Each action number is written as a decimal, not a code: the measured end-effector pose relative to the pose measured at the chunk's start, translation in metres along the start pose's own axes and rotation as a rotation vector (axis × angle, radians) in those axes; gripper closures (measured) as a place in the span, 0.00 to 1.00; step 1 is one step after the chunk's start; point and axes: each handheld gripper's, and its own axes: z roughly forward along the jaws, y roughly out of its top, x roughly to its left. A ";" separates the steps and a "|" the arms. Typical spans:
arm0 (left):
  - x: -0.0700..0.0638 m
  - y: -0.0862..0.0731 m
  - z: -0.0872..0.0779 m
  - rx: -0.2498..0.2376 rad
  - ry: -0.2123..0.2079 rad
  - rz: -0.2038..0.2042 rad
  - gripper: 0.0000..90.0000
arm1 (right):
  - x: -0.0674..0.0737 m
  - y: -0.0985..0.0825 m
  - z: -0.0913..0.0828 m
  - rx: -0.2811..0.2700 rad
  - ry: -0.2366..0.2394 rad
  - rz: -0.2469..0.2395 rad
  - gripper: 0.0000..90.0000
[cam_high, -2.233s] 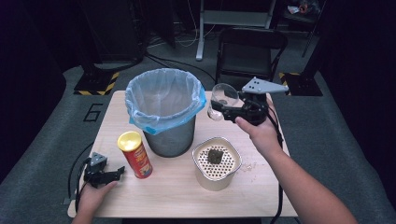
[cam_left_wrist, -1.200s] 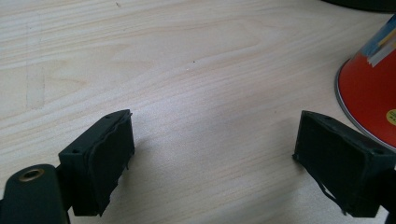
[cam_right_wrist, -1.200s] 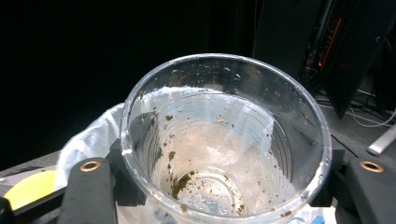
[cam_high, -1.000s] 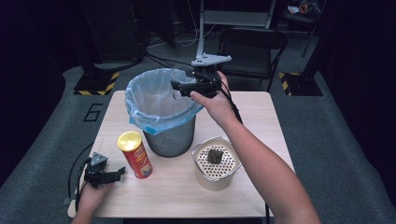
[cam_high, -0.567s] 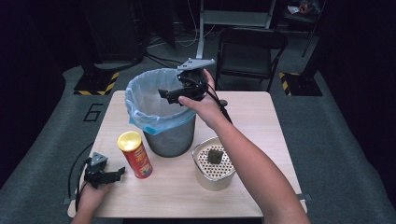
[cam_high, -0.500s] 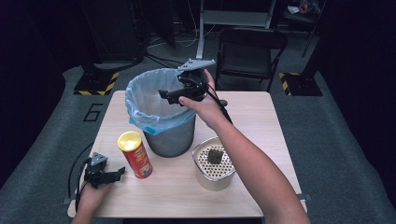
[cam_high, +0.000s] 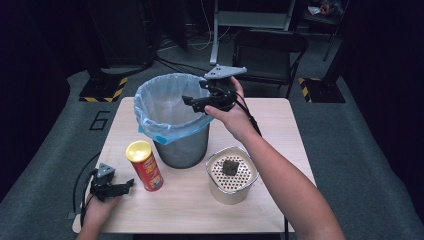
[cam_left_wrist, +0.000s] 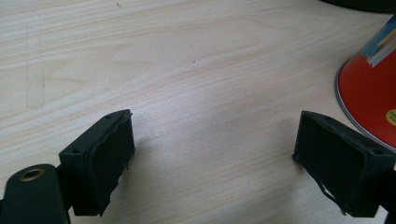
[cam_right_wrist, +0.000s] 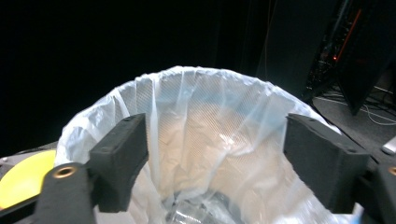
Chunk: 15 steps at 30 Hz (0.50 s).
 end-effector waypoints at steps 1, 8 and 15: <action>0.000 0.000 0.001 -0.010 0.000 -0.007 0.13 | -0.001 -0.002 -0.003 0.000 -0.005 0.002 0.25; 0.001 0.000 0.000 -0.003 0.010 -0.007 0.16 | -0.008 -0.017 -0.024 -0.016 -0.042 -0.014 0.27; -0.001 -0.001 0.000 -0.012 0.008 -0.021 0.16 | -0.014 -0.028 -0.047 -0.036 -0.068 -0.006 0.27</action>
